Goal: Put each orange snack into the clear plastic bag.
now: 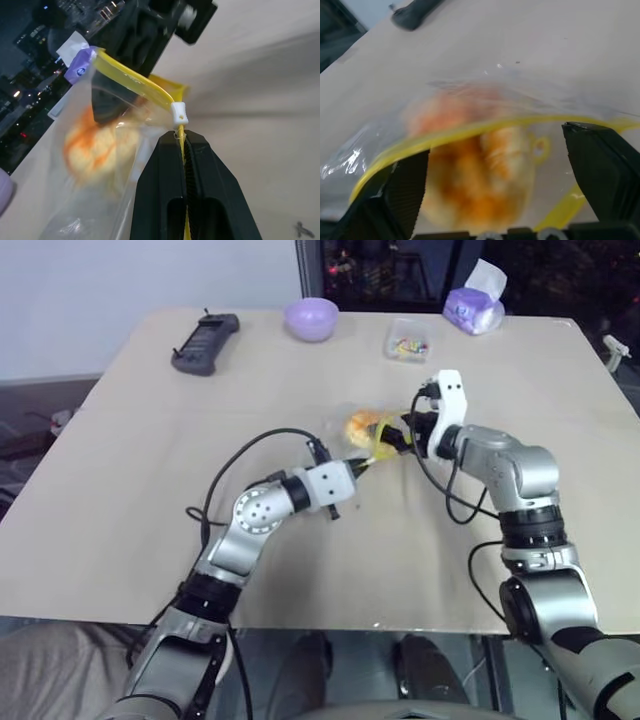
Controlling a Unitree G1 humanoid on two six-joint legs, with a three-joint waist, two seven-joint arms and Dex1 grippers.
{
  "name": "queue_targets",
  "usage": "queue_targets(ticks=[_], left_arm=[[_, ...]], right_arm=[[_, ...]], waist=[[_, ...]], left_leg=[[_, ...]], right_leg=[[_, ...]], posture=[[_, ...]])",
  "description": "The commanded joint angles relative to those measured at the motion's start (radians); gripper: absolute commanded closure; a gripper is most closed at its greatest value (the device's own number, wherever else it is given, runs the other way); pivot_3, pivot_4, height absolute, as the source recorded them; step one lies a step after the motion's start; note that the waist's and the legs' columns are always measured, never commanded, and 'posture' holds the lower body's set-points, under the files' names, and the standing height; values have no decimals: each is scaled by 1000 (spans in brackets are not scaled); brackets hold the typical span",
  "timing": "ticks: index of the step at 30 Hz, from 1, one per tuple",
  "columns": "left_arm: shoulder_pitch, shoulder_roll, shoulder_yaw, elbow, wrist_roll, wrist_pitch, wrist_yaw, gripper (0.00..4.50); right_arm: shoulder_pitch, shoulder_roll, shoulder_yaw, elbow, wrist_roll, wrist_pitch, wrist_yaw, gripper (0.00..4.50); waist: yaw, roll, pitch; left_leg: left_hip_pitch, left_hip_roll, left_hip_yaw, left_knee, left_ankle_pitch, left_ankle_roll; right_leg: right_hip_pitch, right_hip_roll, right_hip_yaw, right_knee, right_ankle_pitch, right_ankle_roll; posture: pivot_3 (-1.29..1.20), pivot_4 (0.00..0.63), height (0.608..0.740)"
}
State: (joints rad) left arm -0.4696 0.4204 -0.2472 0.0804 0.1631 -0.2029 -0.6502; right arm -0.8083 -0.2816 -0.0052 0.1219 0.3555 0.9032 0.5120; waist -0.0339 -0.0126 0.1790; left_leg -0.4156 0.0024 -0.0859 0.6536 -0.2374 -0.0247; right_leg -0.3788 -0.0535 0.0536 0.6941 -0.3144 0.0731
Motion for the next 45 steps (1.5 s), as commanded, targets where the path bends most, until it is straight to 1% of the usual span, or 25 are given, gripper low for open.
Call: queue_targets(ticks=[1, 5, 8, 10, 12, 15, 18, 20, 22, 24, 27, 31, 34, 37, 38, 39, 41, 42, 45], left_arm=[[-6, -1, 4, -14, -9, -19, 2, 4500], [-1, -1, 6, -20, -10, -14, 5, 4500], [3, -2, 8, -24, -10, -12, 4, 4500], [6, -1, 8, -27, -11, -11, 5, 4500], [8, -1, 8, -30, -11, -10, 5, 4500], [8, -4, 8, -29, -12, -8, 5, 4500], [7, -6, 6, -29, -13, -8, 5, 4500], [5, -7, 6, -27, -12, -8, 4, 4500], [2, -9, 6, -27, -10, -6, 5, 4500], [2, -9, 8, -29, -10, -3, 6, 4500], [6, -9, 11, -34, -9, 2, 9, 4500], [9, -10, 13, -39, -9, 8, 13, 4500], [13, -10, 14, -43, -10, 12, 15, 4500], [13, -10, 14, -42, -11, 13, 15, 4500], [12, -10, 14, -42, -11, 12, 15, 4500], [12, -9, 14, -42, -10, 12, 15, 4500], [13, -9, 14, -45, -9, 12, 16, 4500], [14, -9, 14, -47, -9, 13, 16, 4500], [17, -8, 16, -50, -9, 14, 17, 4500]], right_arm=[[40, -86, 17, -86, 23, -6, 100, 69], [104, -229, 0, -140, 48, -80, 258, 69], [154, -340, 12, -121, 17, -194, 365, 69], [174, -384, 30, -89, -26, -287, 392, 69], [180, -401, 59, -41, -92, -392, 384, 69], [174, -366, 153, 64, -257, -652, 314, 69], [155, -299, 176, 159, -315, -778, 259, 69], [124, -247, 184, 255, -360, -871, 191, 69], [69, -200, 206, 394, -430, -1008, 101, 69], [24, -162, 199, 496, -452, -1105, 51, 69], [-25, -142, 195, 605, -484, -1228, 0, 69], [-59, -131, 196, 698, -494, -1332, 10, 69], [-60, -124, 207, 728, -495, -1410, 44, 910], [-73, -125, 229, 775, -537, -1481, 38, 2495], [-77, -127, 237, 789, -553, -1503, 33, 2910], [-81, -127, 240, 801, -565, -1520, 27, 3464], [-88, -127, 246, 820, -588, -1548, 16, 4288], [-93, -129, 250, 829, -600, -1560, 8, 4444], [-104, -127, 249, 854, -619, -1577, -13, 4444]], waist=[[0, 0, 0], [-10, 0, 0], [-8, 0, 0], [-9, 0, 0], [-11, 0, 0], [-12, 0, 0], [-12, 0, 0], [-9, 0, 0], [-9, 0, 0], [-9, 0, 0], [-10, 0, 0], [-8, 0, 0], [-10, 0, 0], [-13, 0, 0], [-13, 0, 0], [-13, 0, 0], [-12, 0, 0], [-12, 0, 0], [-12, 0, 0]], left_leg=[[0, 0, 0, 0, 0, 0], [0, 0, 0, 0, 0, 0], [0, 1, 0, 0, 0, 0], [0, 1, 1, 0, 0, 0], [1, 1, 1, 0, 0, 0], [2, 1, 2, 0, 0, 0], [2, 1, 2, 0, 0, 0], [1, 1, 2, 0, 0, 0], [1, 1, 2, 0, 0, 0], [1, 0, 2, 1, 2, -4], [2, 1, 2, 0, 3, -4], [1, 0, 2, 0, 3, -4], [1, 1, 2, 0, 3, -4], [2, 1, 2, 0, 3, -4], [2, 1, 2, 0, 3, -4], [2, 1, 2, 0, 3, -5], [2, 1, 2, 0, 3, -5], [2, 1, 2, 0, 3, -5], [2, 1, 2, 0, 3, -5]], right_leg=[[0, 0, 0, 0, 0, 0], [0, 0, 0, 0, 0, 0], [0, 1, 0, 0, 0, 0], [0, 0, 0, 0, 0, 0], [0, 0, 1, 0, 0, 0], [0, 1, 2, 0, 0, 0], [0, 1, 2, 0, 0, 0], [0, 1, 2, 0, 0, 0], [0, 0, 2, 0, 0, 0], [0, 0, 2, 0, 0, 0], [0, 0, 2, 0, 0, 0], [0, 0, 2, -1, 0, 0], [0, 0, 2, -1, 0, 0], [0, 0, 2, 0, 0, 0], [0, 0, 2, 0, 0, 0], [0, 0, 2, 0, 0, 0], [0, 0, 2, 0, 0, 0], [0, 0, 2, 0, 0, 0], [0, 0, 2, 0, 0, 0]], posture=[[0, 150, 740], [0, 150, 740], [0, 150, 740], [0, 150, 740], [0, 150, 740], [0, 150, 740], [0, 150, 740], [0, 150, 740], [0, 150, 740], [0, 150, 740], [0, 150, 740], [0, 150, 740], [0, 150, 740], [0, 150, 740], [0, 150, 740], [0, 150, 740], [0, 150, 740], [0, 150, 740], [0, 150, 740]])
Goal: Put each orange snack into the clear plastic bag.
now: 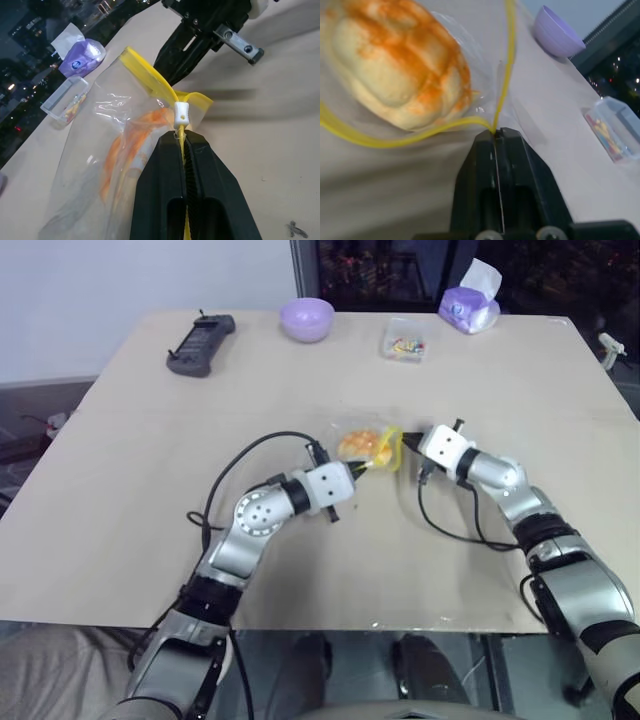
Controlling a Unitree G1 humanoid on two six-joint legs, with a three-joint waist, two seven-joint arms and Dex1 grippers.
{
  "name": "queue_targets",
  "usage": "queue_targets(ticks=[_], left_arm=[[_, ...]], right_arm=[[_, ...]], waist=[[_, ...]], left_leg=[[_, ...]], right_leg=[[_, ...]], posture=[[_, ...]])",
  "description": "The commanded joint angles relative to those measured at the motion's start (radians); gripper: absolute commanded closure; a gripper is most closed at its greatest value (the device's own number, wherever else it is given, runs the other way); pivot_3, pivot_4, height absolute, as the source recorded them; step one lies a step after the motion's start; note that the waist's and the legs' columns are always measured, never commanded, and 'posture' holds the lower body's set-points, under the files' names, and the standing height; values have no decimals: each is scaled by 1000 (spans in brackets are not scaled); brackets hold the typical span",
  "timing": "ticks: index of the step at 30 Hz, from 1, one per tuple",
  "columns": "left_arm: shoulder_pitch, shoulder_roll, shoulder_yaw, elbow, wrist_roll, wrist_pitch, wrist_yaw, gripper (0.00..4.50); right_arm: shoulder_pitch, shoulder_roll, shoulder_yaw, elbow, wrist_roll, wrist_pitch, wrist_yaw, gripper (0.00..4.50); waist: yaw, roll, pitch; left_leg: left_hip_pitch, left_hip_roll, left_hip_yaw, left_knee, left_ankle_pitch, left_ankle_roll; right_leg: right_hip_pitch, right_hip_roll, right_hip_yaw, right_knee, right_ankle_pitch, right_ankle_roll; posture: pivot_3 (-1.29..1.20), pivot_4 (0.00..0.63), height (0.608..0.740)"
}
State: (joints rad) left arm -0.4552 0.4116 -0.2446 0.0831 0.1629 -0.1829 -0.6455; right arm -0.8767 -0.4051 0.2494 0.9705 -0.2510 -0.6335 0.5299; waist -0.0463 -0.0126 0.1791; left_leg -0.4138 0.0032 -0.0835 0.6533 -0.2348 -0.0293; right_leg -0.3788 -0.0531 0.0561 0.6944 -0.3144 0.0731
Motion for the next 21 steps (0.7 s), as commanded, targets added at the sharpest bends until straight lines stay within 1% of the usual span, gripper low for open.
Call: queue_targets(ticks=[1, 5, 13, 18, 21], left_arm=[[3, 1, 14, -53, -8, -5, 13, 4500], [4, 2, 15, -55, -8, -4, 15, 4500], [0, 6, 14, -51, -9, -5, 14, 4500], [-14, 30, 41, -42, -5, -12, 30, 4500], [-42, 48, 52, -26, -4, -23, 31, 4500]], right_arm=[[-40, -3, -6, 14, -18, -43, -40, 4444], [-57, 0, -8, 45, -40, -50, -81, 4444], [-70, 9, -18, 82, -34, -35, -91, 4444], [-62, -43, -54, 11, -3, -30, -77, 4444], [-34, -95, -84, -91, 30, -4, -41, 4444]], waist=[[1, 0, 0], [1, 0, 0], [0, 0, 0], [1, 0, 0], [3, 0, 0]], left_leg=[[0, 0, 0, 0, 0, 0], [0, 0, 0, 0, 0, 0], [0, 0, 0, 0, 0, 0], [0, 0, 0, 0, 0, 0], [0, 0, 0, 0, 0, 0]], right_leg=[[0, 0, 0, 0, 0, 0], [0, 0, 0, 0, 0, 0], [0, 0, 0, 0, 0, 0], [0, 0, 0, 0, 0, 0], [0, 0, 0, 0, 0, 0]], posture=[[0, 150, 740], [0, 150, 740], [0, 150, 740], [0, 150, 740], [0, 150, 740]])
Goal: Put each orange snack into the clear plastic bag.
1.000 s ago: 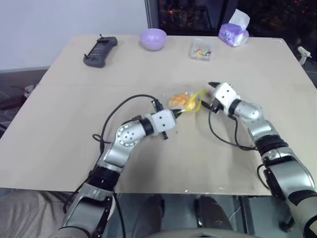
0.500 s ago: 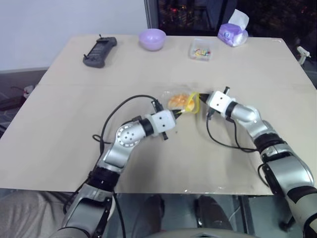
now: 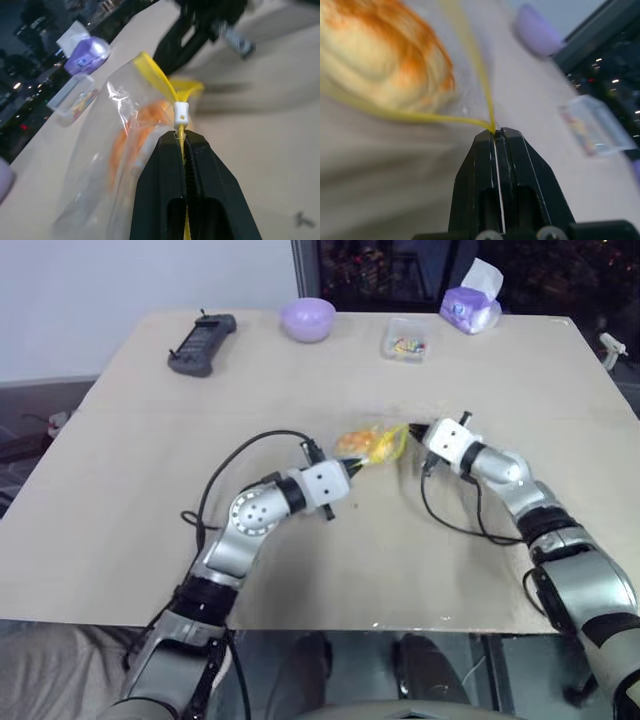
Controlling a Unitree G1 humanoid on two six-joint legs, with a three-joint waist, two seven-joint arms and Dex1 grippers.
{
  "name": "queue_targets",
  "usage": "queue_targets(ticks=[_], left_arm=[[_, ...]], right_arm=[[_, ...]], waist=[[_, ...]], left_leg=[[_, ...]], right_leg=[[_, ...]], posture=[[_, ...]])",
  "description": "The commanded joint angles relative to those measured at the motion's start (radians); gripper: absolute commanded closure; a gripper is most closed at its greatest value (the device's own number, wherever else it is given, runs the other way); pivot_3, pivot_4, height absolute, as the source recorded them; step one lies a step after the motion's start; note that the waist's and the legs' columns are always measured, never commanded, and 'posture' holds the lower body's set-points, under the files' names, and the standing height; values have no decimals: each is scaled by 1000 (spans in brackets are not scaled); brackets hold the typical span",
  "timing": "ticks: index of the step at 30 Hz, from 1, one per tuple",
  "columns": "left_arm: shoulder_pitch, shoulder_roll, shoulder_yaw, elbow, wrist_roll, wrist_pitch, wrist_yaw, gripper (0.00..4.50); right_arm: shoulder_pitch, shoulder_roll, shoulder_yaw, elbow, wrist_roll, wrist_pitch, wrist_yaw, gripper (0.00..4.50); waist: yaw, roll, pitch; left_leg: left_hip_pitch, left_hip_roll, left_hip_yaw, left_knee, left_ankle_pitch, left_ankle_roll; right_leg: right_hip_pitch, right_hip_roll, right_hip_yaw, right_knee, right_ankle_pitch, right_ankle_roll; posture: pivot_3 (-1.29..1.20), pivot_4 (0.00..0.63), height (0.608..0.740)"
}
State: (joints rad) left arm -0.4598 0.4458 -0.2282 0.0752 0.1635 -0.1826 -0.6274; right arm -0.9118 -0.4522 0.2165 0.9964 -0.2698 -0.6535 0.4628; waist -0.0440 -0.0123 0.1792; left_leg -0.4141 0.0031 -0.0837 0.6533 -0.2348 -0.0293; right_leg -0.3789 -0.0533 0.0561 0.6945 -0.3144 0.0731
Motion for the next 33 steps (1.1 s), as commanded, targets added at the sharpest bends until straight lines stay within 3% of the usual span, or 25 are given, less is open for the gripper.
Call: queue_targets(ticks=[1, 4, 8, 16, 21, 28, 33], left_arm=[[-49, 18, 37, -11, -7, -28, 12, 4500], [-60, 19, 39, -3, -10, -34, 8, 4500], [-140, 12, 30, 56, 59, -85, 74, 4500], [-223, 0, 33, 115, 26, -85, 48, 4500], [-341, -29, 45, 266, 91, -144, 179, 4500], [-550, -66, 44, 538, 164, -240, 382, 4500], [-459, -58, 32, 469, 95, -263, 288, 4500]], right_arm=[[14, -72, -64, -167, 60, 31, 38, 4444], [40, -99, -78, -250, 75, 68, 55, 4444], [88, -218, -138, -457, 107, 160, 101, 4444], [134, -332, -194, -704, 147, 345, 169, 4444], [129, -329, -201, -749, 151, 418, 165, 4444], [32, -279, -177, -665, 90, 404, 86, 4444], [111, -289, -191, -758, 184, 500, 200, 4444]], waist=[[0, 0, 0], [1, 0, 0], [4, 1, 1], [-1, 1, 0], [2, 0, 1], [2, 0, 1], [2, 0, 0]], left_leg=[[0, 0, 0, 0, 0, 0], [0, 0, 0, 0, 0, 0], [-1, 0, 0, 0, 0, 0], [-1, 0, 1, 0, 0, 1], [0, 0, 0, 2, -2, 4], [-2, -1, 0, 2, -1, 1], [-2, -1, 1, 0, 0, 0]], right_leg=[[0, 0, 0, 0, 0, 0], [0, 0, 0, 0, 0, 0], [0, 0, 0, 0, 0, 0], [0, 0, 0, 0, 0, 0], [0, 0, 0, 1, 0, 0], [0, -1, 0, 0, 0, 0], [0, -1, 0, -3, 0, 0]], posture=[[0, 150, 740], [0, 150, 740], [0, 150, 740], [0, 150, 740], [0, 150, 740], [0, 150, 740], [0, 150, 740]])
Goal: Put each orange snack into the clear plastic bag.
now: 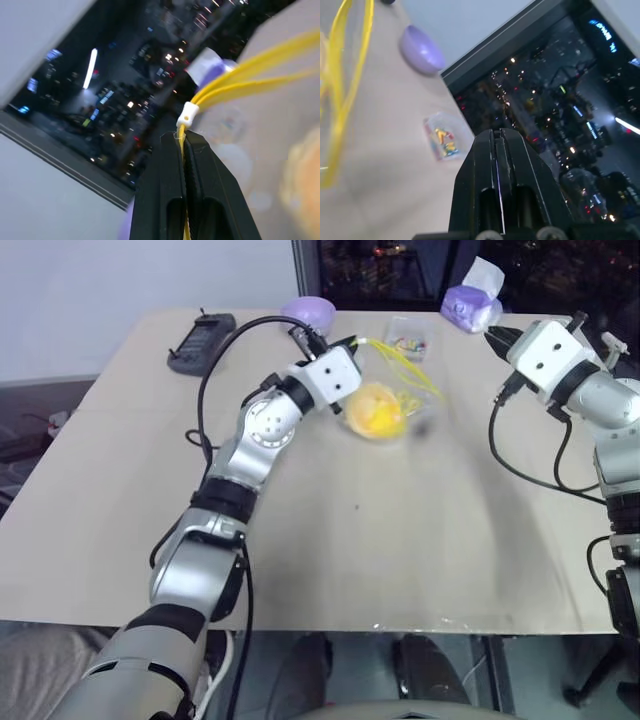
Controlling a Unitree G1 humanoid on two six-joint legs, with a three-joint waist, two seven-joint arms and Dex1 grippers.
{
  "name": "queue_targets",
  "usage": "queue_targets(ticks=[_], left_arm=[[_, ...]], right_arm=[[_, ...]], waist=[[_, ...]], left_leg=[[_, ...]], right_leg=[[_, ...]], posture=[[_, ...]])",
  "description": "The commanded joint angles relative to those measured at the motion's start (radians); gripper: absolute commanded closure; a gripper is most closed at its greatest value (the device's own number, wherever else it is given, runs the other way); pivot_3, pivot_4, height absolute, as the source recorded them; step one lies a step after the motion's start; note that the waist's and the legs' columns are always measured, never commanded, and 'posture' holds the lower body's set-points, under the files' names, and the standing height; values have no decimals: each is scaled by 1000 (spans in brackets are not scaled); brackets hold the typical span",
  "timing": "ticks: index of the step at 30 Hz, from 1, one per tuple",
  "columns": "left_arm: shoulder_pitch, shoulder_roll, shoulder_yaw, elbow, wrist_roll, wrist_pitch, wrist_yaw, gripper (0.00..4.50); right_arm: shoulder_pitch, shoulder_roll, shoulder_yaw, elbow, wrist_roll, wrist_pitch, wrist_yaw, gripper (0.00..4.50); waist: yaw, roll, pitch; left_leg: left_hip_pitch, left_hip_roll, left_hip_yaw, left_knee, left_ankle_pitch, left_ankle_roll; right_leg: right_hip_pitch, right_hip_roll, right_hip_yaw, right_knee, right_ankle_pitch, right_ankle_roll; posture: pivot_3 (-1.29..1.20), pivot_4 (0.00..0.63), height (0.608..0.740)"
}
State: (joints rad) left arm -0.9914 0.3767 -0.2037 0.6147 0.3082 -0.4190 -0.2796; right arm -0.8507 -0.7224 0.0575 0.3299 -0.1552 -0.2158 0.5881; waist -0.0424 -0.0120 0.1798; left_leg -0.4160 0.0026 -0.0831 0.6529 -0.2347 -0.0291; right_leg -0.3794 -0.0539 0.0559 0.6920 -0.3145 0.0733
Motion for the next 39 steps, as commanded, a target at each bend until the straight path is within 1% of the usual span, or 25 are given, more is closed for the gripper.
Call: queue_targets(ticks=[1, 3, 5, 8, 11, 13, 16, 19, 22, 23, 24, 25, 26, 29, 39], left_arm=[[105, 18, 2, -102, -59, -28, -85, 4500], [224, 41, -10, -213, -90, -9, -152, 4500], [331, 59, -4, -332, -135, 51, -218, 4500], [436, 74, 9, -477, -178, 130, -276, 4500], [484, 75, 19, -563, -192, 192, -296, 4500], [498, 68, 16, -602, -192, 228, -299, 4500], [493, 58, 8, -626, -189, 246, -302, 4500], [479, 51, 9, -628, -183, 252, -302, 4500], [471, 54, 10, -625, -178, 247, -306, 4500], [469, 55, 10, -625, -178, 246, -308, 4500], [467, 56, 10, -626, -178, 243, -309, 4500], [464, 58, 10, -626, -178, 240, -311, 4500], [461, 62, 10, -625, -176, 235, -313, 4500], [446, 79, 3, -620, -157, 215, -320, 4500], [443, 135, 0, -628, -102, 177, -331, 4500]], right_arm=[[78, -26, -29, -124, 88, 87, 105, 4444], [168, -33, -30, -239, 156, 184, 173, 4444], [242, -42, -31, -343, 206, 274, 219, 4444], [298, -49, -36, -453, 253, 379, 257, 4444], [306, -29, -30, -547, 300, 479, 265, 4444], [275, 9, 2, -597, 309, 520, 248, 4444], [222, 68, 67, -617, 263, 493, 228, 4444], [192, 99, 132, -600, 212, 412, 244, 4444], [167, 115, 174, -556, 165, 340, 247, 3604], [158, 123, 186, -543, 156, 328, 250, 3055], [151, 130, 197, -531, 146, 314, 254, 2653], [141, 134, 209, -516, 127, 293, 254, 2065], [129, 140, 224, -498, 108, 266, 254, 1707], [94, 147, 262, -437, 42, 177, 255, 1707], [25, 163, 310, -285, -59, -10, 263, 1707]], waist=[[0, 0, 0], [-1, 0, 0], [-2, 0, 0], [1, 0, 0], [6, 0, 0], [5, 0, 0], [0, 0, 0], [1, 0, 0], [4, 0, 0], [5, 0, 0], [4, 0, 0], [3, 0, 0], [3, 0, 0], [1, 0, 0], [1, 0, 0]], left_leg=[[0, 0, 0, -1, 0, 0], [-1, 0, 0, -1, 0, 0], [0, 0, 0, -1, 0, 0], [-1, 0, -1, -1, 0, 0], [0, 0, -2, 2, -2, 4], [3, 0, -3, 3, -3, 4], [3, 0, -4, 4, -3, 4], [2, 0, -4, 4, -3, 4], [0, 0, -4, 4, -2, 4], [0, 0, -4, 4, -2, 4], [0, 0, -4, 4, -2, 4], [0, 0, -4, 4, -2, 4], [0, 0, -4, 4, -2, 4], [1, 0, -4, 4, -2, 4], [1, 0, -4, 4, -2, 4]], right_leg=[[0, 0, 0, -1, 0, 0], [0, 0, 0, -1, 0, 0], [0, 0, 0, 1, 0, 0], [-2, 0, 1, 0, 0, 0], [0, 0, -1, 4, 0, 0], [3, 0, -2, 4, 0, 0], [3, 1, -2, 5, 0, 0], [2, 1, -2, 4, 0, 0], [2, 1, -3, 3, 0, 0], [2, 0, -3, 2, 0, 0], [2, 0, -3, 2, 0, 0], [2, 0, -3, 2, 0, 0], [2, 0, -3, 3, 0, 0], [1, 1, -3, 3, 0, 0], [1, 1, -3, 3, 0, 0]], posture=[[0, 150, 740], [0, 150, 740], [0, 150, 740], [0, 150, 740], [0, 150, 740], [0, 150, 740], [0, 150, 740], [0, 150, 740], [0, 150, 740], [0, 150, 740], [0, 150, 740], [0, 150, 740], [0, 150, 740], [0, 150, 740], [0, 150, 740]])
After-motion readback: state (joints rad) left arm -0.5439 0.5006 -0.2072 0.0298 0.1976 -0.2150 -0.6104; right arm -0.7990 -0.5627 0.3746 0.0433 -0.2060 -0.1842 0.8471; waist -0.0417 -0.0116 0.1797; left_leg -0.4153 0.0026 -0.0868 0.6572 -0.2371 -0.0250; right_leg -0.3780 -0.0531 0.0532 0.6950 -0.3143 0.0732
